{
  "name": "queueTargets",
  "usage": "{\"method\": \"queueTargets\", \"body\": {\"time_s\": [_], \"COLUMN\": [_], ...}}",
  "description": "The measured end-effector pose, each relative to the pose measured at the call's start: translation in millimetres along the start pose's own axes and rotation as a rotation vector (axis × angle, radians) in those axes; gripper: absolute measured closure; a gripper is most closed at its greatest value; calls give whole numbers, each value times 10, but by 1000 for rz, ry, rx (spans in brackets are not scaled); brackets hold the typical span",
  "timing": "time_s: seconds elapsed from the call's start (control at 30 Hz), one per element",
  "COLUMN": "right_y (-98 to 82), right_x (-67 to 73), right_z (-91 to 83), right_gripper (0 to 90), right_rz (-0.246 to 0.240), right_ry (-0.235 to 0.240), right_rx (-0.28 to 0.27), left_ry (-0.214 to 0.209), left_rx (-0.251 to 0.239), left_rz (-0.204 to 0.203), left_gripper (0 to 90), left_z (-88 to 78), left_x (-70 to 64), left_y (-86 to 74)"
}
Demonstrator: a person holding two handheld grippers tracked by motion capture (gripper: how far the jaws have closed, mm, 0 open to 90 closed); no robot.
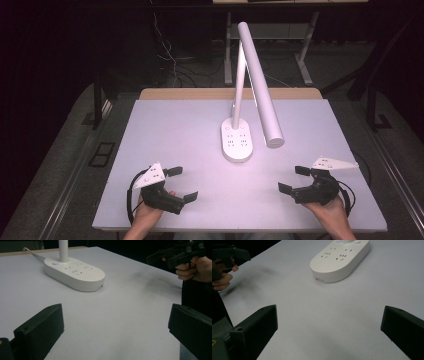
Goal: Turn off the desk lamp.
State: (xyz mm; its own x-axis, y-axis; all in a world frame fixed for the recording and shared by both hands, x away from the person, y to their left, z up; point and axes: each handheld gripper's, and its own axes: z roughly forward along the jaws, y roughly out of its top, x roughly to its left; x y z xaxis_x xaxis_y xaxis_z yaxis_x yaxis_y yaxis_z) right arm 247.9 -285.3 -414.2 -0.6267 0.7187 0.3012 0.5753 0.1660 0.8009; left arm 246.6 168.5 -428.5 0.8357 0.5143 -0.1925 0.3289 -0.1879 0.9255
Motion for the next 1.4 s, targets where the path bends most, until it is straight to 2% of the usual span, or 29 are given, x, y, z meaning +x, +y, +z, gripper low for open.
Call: {"method": "queueTargets", "body": {"time_s": [0.47,0.73,1.4], "right_y": [55,112,457], "right_x": [-38,-40,1], "right_z": [-55,-45,44], "right_gripper": [8,8,8], "right_rz": [18,-3,-54], "right_ry": [2,16,37], "right_rx": [16,51,69], "left_ry": [8,16,22], "left_rx": [-1,-1,-2], "left_rz": [2,-1,-1], "left_gripper": [0,0,0], "left_z": [-18,-25,-36], "left_x": [-7,-7,-4], "left_y": [-4,-5,-7]}}
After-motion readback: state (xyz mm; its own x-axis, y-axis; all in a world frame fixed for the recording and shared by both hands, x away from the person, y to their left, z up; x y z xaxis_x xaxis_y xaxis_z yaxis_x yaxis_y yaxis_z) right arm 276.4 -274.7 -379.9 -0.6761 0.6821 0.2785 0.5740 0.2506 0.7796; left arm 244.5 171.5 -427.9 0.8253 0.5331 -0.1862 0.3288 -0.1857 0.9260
